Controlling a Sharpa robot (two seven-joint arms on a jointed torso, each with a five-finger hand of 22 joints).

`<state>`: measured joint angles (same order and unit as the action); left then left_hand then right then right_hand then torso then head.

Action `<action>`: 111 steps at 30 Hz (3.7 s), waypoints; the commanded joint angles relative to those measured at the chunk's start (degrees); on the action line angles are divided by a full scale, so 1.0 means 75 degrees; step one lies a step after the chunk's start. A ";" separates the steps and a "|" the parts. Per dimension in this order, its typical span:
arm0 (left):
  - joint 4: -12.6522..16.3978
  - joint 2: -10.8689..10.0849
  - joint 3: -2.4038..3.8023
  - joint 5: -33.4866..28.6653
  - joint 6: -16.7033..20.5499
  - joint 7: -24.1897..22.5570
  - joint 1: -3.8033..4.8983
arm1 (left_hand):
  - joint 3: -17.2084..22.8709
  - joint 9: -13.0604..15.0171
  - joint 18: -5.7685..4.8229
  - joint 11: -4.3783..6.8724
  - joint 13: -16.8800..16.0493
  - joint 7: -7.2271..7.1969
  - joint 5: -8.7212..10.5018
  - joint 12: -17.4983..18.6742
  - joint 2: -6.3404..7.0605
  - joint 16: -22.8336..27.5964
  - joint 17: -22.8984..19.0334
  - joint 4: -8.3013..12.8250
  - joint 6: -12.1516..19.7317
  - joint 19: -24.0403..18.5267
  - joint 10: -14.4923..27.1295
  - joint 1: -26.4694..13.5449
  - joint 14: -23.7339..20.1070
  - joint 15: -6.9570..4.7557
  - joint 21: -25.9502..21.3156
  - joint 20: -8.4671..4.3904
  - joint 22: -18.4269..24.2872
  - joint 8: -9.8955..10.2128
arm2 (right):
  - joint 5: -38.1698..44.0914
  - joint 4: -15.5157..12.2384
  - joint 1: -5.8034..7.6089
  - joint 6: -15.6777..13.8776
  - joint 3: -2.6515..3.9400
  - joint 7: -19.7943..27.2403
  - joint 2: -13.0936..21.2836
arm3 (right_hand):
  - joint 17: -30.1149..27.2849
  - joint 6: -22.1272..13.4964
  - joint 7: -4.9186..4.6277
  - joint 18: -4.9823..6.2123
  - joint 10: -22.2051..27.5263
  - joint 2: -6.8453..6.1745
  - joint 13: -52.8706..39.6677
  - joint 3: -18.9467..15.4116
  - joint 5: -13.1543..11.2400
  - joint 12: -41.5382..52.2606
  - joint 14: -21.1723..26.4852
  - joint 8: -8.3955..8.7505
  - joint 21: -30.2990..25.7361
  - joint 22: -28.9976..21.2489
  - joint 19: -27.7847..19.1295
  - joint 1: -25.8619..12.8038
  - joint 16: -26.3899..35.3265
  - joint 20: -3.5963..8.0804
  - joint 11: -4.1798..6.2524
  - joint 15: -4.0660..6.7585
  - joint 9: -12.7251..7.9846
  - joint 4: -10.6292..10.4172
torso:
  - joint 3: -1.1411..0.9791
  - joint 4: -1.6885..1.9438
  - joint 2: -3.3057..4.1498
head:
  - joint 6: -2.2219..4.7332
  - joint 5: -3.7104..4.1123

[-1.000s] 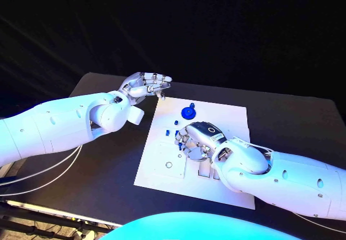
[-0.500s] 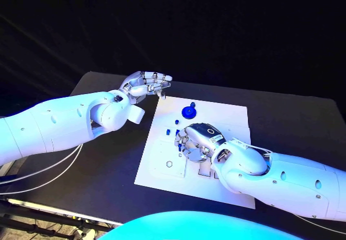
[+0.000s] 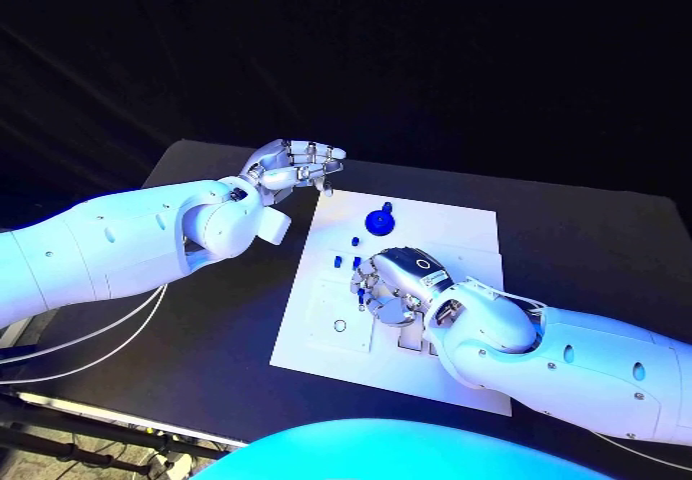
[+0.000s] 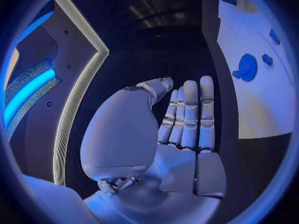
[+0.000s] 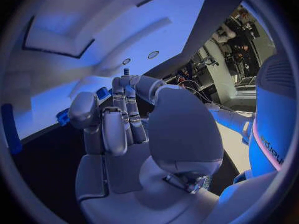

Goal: Assemble the parts on the task board

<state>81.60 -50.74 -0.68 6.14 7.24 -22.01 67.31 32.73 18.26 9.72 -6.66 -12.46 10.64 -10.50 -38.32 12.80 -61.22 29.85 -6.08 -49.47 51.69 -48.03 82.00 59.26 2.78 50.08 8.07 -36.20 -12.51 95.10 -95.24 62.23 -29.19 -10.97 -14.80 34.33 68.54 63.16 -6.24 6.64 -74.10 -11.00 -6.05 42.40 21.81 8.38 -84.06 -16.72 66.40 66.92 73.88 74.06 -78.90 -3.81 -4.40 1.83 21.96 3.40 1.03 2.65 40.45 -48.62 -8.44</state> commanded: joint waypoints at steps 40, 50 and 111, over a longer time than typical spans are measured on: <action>-0.0023 0.0017 -0.0005 0.0001 -0.0130 -0.0060 0.0005 | -0.0044 0.0000 0.0101 -0.0039 0.0018 -0.0007 0.0030 0.0040 0.0010 0.0052 -0.0011 0.0007 -0.0066 -0.0057 0.0011 -0.0022 -0.0045 0.0004 0.0041 0.0019 -0.0013 -0.0026 | 0.0116 -0.0012 -0.0123 0.0065 -0.0023 0.0062 0.0049 | -0.0075 0.0025 -0.0023 -0.0002 -0.0330 0.0034 -0.0014 0.0086 0.0045 -0.0026 -0.0303 -0.0036 -0.0065 -0.0026 -0.0074 -0.0023 0.0009 0.0007 0.0273 0.0040 0.0033 -0.0033 | -0.0001 -0.0001 0.0000 | -0.0061 -0.0069; -0.0037 0.0014 -0.0005 0.0001 -0.0128 -0.0052 0.0005 | -0.0057 0.0000 0.0103 -0.0039 0.0033 -0.0009 0.0030 0.0044 0.0003 0.0057 -0.0016 0.0012 -0.0077 -0.0067 0.0013 -0.0023 -0.0051 0.0005 0.0039 0.0023 -0.0015 -0.0036 | 0.0071 -0.0020 -0.0126 0.0046 -0.0025 0.0118 0.0048 | -0.0084 -0.0035 -0.0054 -0.0005 -0.0286 -0.0065 -0.0016 -0.0019 0.0018 -0.0106 -0.0297 -0.0038 -0.0067 -0.0006 -0.0088 -0.0088 -0.0004 -0.0015 0.0247 0.0016 0.0066 -0.0006 | -0.0001 -0.0002 0.0001 | -0.0068 -0.0074; -0.0045 0.0006 -0.0006 0.0006 -0.0081 -0.0026 0.0005 | -0.0067 -0.0003 0.0105 -0.0037 0.0053 -0.0011 0.0036 0.0045 -0.0011 0.0063 -0.0023 0.0032 -0.0085 -0.0077 0.0011 -0.0005 -0.0058 0.0004 0.0041 0.0024 -0.0020 -0.0046 | 0.0046 -0.0047 -0.0128 0.0237 -0.0035 0.0132 0.0085 | -0.0155 -0.0083 -0.0001 0.0013 -0.0302 -0.0209 -0.0099 -0.0938 0.0001 -0.0281 -0.0275 -0.0162 -0.0306 -0.0113 -0.0140 -0.0286 -0.0051 -0.0061 0.0274 0.0007 0.0257 -0.0085 | -0.0001 -0.0001 -0.0001 | -0.0096 -0.0045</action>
<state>81.15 -50.76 -0.77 6.15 7.16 -21.88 67.31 32.57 18.26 9.72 -6.66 -12.11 10.43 -10.50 -38.32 12.80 -60.99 29.72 -5.92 -49.68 51.48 -48.03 82.00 59.26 2.78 50.08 8.28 -36.30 -12.52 95.12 -95.46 61.38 -28.63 -11.16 -14.50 35.07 67.45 62.55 -6.04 6.64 -76.48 -12.45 -6.83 35.66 22.09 6.53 -84.05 -17.72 64.34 66.13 73.04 72.43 -79.13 -4.22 -2.26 1.84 23.75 2.70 1.01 2.64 40.44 -49.31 -8.78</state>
